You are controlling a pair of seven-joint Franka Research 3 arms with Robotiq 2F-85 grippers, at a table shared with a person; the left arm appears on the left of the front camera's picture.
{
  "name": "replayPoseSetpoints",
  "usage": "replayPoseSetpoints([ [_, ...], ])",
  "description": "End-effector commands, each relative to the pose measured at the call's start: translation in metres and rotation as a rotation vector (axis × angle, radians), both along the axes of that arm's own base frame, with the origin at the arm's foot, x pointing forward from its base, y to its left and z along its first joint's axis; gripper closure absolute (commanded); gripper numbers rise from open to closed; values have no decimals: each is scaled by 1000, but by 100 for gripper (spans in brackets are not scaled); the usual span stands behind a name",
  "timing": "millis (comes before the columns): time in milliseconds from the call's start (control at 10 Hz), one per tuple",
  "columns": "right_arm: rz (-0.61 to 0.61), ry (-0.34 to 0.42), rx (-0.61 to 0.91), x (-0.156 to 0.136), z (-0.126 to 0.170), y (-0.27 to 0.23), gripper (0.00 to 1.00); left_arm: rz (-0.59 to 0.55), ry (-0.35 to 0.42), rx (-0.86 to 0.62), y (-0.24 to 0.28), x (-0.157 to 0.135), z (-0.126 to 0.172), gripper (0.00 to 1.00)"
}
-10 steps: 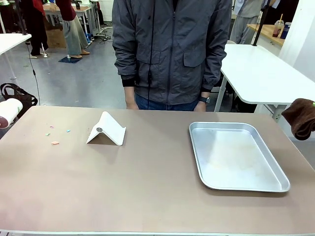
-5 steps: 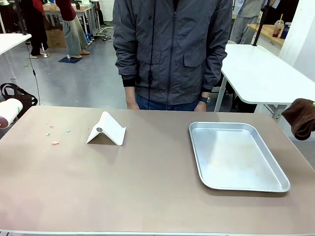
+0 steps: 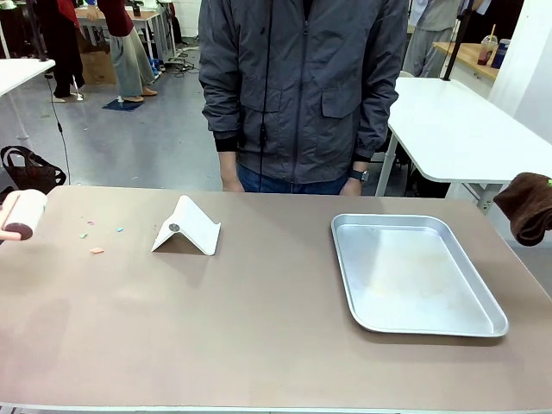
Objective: Clean the surface of the table.
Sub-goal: Clean the area not pointed to by the person.
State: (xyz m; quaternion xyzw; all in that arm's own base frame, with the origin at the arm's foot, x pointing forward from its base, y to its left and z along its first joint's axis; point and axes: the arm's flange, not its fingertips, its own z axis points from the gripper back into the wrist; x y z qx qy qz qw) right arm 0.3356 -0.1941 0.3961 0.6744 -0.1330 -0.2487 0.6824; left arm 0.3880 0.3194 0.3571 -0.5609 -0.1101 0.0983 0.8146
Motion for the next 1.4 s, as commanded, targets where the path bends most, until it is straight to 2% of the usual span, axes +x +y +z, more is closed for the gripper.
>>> replayPoseSetpoints([
  [0,10,-13,3,1,6,1,91,19,38,75,-20,-2,-7,78],
  [200,10,-13,3,1,6,1,91,48,86,106,-27,5,-17,78],
  [300,10,-13,3,1,6,1,91,119,63,156,-32,7,-22,78],
  [500,10,-13,3,1,6,1,91,159,51,201,-42,9,-27,78],
  [700,10,-13,3,1,6,1,91,194,50,215,-44,11,-29,78],
  [1200,10,-13,3,1,6,1,91,243,134,221,-48,20,-38,78],
  [1300,10,-13,3,1,6,1,91,264,130,209,-50,23,-39,78],
])
